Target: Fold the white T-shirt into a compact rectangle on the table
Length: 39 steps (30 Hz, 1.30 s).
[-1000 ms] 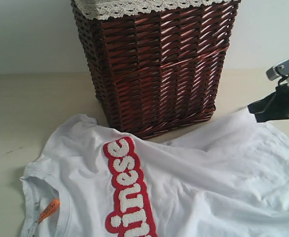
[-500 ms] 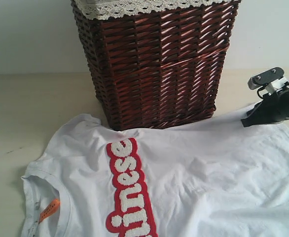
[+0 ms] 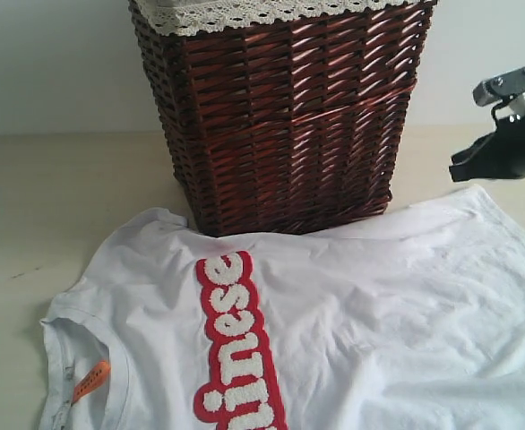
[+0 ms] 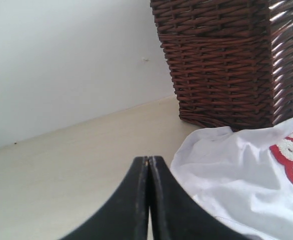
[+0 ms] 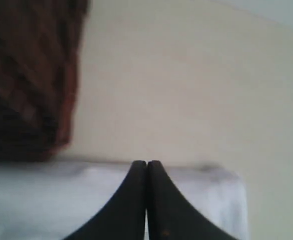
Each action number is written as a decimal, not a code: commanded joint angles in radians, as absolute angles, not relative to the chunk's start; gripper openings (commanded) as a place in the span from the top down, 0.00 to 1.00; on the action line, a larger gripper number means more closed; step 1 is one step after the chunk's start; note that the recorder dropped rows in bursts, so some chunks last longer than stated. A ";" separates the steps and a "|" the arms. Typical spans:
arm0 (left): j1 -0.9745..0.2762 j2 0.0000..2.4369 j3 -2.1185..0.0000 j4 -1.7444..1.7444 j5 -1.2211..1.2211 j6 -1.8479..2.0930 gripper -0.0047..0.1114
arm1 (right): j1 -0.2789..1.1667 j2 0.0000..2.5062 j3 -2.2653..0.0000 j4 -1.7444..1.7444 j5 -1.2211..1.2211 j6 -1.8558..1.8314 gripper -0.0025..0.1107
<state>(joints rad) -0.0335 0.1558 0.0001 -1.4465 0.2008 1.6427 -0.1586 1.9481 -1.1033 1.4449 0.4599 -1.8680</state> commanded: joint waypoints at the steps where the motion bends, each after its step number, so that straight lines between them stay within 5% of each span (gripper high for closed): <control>1: -0.029 0.148 0.000 -1.454 0.200 1.642 0.95 | -0.118 1.870 -1.076 1.208 0.886 -1.854 0.98; 8: -0.029 0.148 0.000 -1.454 0.200 1.642 0.95 | 0.340 1.917 -1.055 1.110 0.886 -1.935 0.98; 18: -0.029 0.148 0.000 -1.454 0.200 1.642 0.95 | 0.731 1.977 -1.055 0.939 0.828 -1.477 0.98; 25: -0.029 0.148 0.000 -1.454 0.200 1.642 0.95 | 0.809 2.069 -1.088 0.840 0.753 -1.127 0.98; 39: -0.029 0.148 0.000 -1.454 0.200 1.642 0.95 | 0.913 2.110 -1.217 0.877 0.882 -1.044 0.98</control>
<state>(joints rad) -0.0335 0.1558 0.0001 -1.4465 0.2008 1.6427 0.9115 2.1114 -1.1933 0.8542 0.8831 -1.0509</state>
